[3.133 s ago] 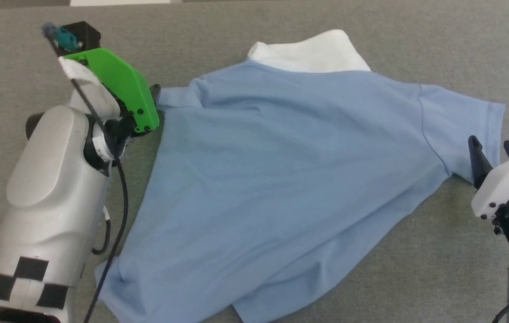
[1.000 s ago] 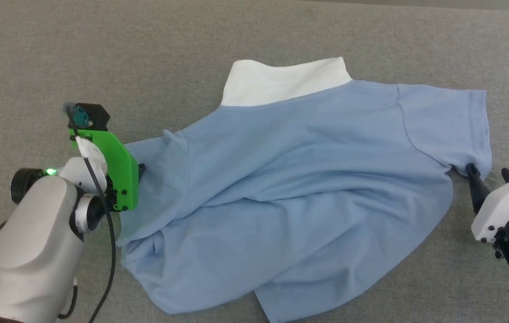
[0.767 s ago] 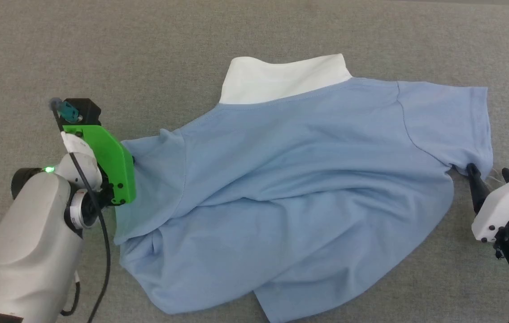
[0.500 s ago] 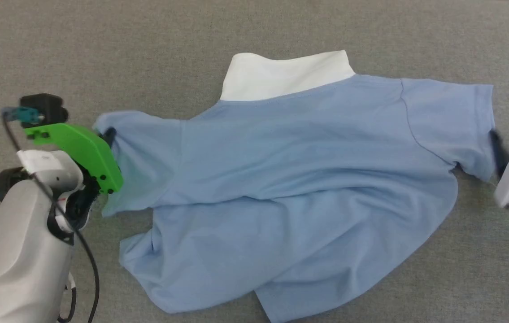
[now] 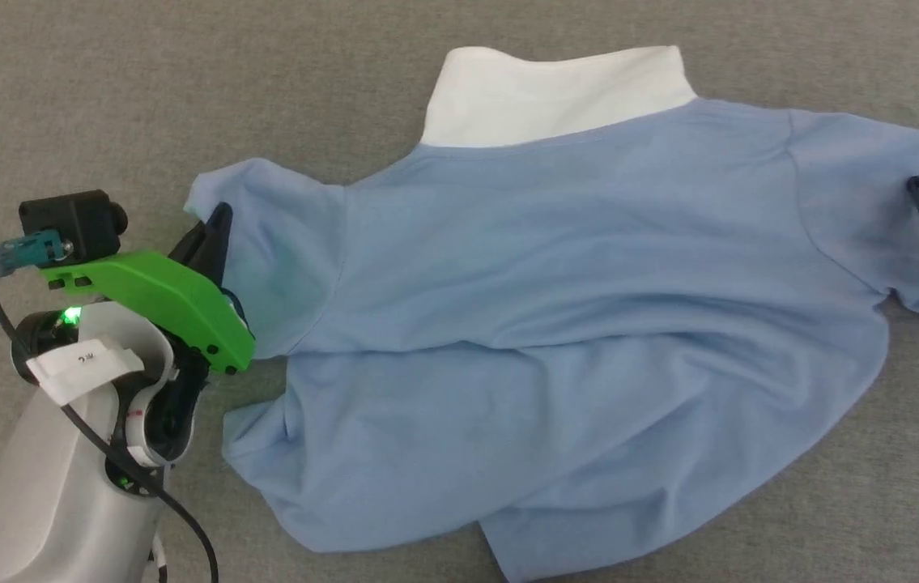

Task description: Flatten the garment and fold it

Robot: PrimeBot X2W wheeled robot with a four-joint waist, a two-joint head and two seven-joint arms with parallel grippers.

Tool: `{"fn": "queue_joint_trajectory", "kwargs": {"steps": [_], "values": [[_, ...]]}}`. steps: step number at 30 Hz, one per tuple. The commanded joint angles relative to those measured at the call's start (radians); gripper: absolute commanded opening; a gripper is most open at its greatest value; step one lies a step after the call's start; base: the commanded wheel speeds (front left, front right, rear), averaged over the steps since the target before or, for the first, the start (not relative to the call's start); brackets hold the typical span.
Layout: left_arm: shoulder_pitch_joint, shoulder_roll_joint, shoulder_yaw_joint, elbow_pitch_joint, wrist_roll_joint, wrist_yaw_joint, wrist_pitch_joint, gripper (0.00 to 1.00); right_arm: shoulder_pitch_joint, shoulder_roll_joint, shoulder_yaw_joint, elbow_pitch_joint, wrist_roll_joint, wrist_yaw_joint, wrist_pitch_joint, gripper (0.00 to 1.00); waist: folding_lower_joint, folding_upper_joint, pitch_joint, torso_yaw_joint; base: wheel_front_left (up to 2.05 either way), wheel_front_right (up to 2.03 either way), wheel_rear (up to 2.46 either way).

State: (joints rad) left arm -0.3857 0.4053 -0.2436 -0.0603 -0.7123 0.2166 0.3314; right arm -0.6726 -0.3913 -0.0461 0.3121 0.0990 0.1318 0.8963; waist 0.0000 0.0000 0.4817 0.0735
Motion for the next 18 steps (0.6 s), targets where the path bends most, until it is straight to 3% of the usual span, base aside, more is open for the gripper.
{"fn": "queue_joint_trajectory", "kwargs": {"steps": [1, 2, 3, 4, 9, 15, 18], "values": [[0.011, -0.005, -0.003, -0.005, 0.011, 0.006, -0.006, 0.00, 0.003, 0.008, 0.023, 0.018, 0.021, -0.001, 0.027, 1.00, 0.0000, 0.0000, 0.015, 0.017, 0.00, 0.00, 0.00], [0.011, -0.007, -0.005, -0.007, 0.011, 0.007, -0.006, 0.00, 0.008, 0.014, 0.033, 0.020, 0.042, -0.001, 0.044, 1.00, 0.0000, 0.0000, 0.016, 0.018, 0.00, 0.00, 0.00], [0.011, -0.008, -0.006, -0.008, 0.011, 0.007, -0.006, 0.00, 0.011, 0.014, 0.041, 0.018, 0.055, -0.001, 0.055, 0.43, 0.0000, 0.0000, 0.016, 0.019, 0.00, 0.00, 0.00], [0.011, -0.012, -0.005, -0.008, 0.005, 0.008, -0.007, 0.00, 0.016, 0.005, 0.062, 0.009, 0.066, -0.001, 0.063, 0.00, 0.0000, 0.0000, 0.016, 0.019, 0.00, 0.00, 0.00], [-0.001, -0.017, 0.008, -0.005, -0.002, 0.000, -0.033, 0.00, -0.009, -0.004, 0.028, -0.040, 0.111, -0.001, -0.015, 0.00, 0.0000, 0.0000, -0.002, 0.010, 0.00, 0.00, 0.00], [-0.129, -0.014, 0.055, 0.021, -0.045, -0.027, -0.034, 0.00, -0.147, 0.122, -0.164, -0.080, 0.198, -0.001, -0.159, 0.00, 0.0000, 0.0000, -0.044, 0.004, 0.00, 0.00, 0.00], [-0.260, 0.010, 0.073, 0.068, -0.043, -0.046, -0.023, 0.00, -0.256, 0.191, -0.203, -0.072, 0.213, -0.001, -0.202, 0.00, 0.0000, 0.0000, -0.058, -0.003, 0.00, 0.00, 0.00]]}}
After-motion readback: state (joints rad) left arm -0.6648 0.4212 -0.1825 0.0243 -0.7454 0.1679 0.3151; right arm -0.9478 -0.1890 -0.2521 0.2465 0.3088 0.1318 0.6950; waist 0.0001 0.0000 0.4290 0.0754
